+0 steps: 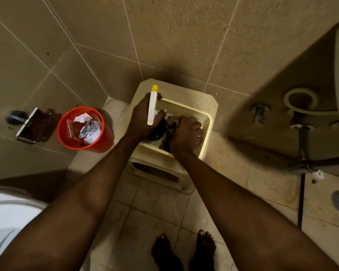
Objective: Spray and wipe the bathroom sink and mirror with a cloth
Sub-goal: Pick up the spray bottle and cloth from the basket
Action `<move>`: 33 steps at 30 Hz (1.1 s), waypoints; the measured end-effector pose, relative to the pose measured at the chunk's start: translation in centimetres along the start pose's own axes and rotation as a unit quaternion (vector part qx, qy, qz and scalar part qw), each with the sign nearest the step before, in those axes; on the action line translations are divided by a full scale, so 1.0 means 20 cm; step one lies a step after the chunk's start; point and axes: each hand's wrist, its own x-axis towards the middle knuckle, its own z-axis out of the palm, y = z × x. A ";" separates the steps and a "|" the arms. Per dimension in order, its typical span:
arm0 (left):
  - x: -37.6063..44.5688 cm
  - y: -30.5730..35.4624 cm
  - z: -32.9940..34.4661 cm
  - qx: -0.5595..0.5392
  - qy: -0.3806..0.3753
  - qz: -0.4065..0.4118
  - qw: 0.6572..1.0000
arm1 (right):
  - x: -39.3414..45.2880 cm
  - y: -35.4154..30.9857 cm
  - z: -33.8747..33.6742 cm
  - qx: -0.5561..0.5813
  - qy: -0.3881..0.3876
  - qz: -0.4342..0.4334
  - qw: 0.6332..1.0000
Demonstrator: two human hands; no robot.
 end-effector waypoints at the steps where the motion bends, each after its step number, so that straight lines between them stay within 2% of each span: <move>1: -0.01 0.00 0.00 -0.003 -0.002 0.003 1.000 | 0.02 0.01 -0.01 0.020 0.009 -0.014 1.000; 8: -0.11 0.07 -0.05 -0.028 0.023 -0.010 0.999 | -0.04 0.06 -0.11 0.271 0.012 -0.056 0.961; 13: -0.07 0.26 -0.11 -0.070 0.036 -0.014 0.997 | -0.05 0.00 -0.39 0.349 0.026 -0.090 0.932; 16: -0.03 0.43 -0.16 -0.087 0.048 -0.012 0.995 | -0.05 -0.04 -0.55 0.375 0.059 -0.091 0.921; 26: 0.16 1.08 -0.36 -0.047 0.061 0.088 0.993 | -0.07 -0.17 -1.28 0.371 0.147 -0.175 0.900; 33: 0.15 1.59 -0.35 -0.056 0.050 0.140 0.987 | -0.24 0.05 -1.84 0.395 0.201 -0.172 0.880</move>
